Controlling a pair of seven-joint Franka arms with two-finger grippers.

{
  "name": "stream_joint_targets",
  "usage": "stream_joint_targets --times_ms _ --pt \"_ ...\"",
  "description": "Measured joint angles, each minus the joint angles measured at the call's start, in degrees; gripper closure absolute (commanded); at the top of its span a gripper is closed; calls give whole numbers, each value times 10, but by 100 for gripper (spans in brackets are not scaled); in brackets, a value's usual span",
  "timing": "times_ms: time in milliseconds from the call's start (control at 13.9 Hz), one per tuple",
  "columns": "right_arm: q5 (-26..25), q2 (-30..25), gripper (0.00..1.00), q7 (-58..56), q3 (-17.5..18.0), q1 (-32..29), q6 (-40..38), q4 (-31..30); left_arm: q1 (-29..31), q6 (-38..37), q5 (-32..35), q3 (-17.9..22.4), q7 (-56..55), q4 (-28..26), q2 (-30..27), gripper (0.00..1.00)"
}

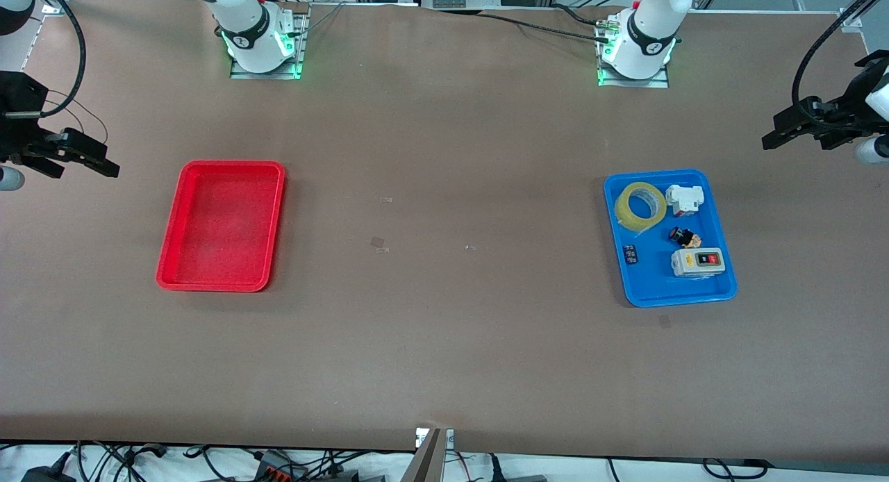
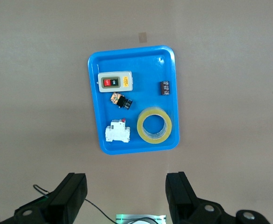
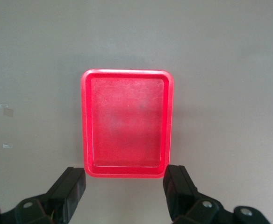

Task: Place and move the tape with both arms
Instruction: 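Reach the left gripper toward the yellow tape roll on the blue tray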

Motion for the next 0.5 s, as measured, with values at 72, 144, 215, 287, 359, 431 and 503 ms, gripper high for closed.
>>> stream_joint_targets --times_ms 72,144,215,287,359,431,503 --pt "0 0 0 0 0 0 0 0 0 0 0 0 0 0 0 0" --pt "0 0 0 0 0 0 0 0 0 0 0 0 0 0 0 0" --pt "0 0 0 0 0 0 0 0 0 0 0 0 0 0 0 0" --pt "0 0 0 0 0 0 0 0 0 0 0 0 0 0 0 0" --pt "0 0 0 0 1 1 0 0 0 -2 0 0 0 0 0 0" --pt "0 0 0 0 1 1 -1 0 0 -6 0 0 0 0 0 0" --pt "0 0 0 0 1 1 -2 -1 0 -11 0 0 0 -2 2 0"
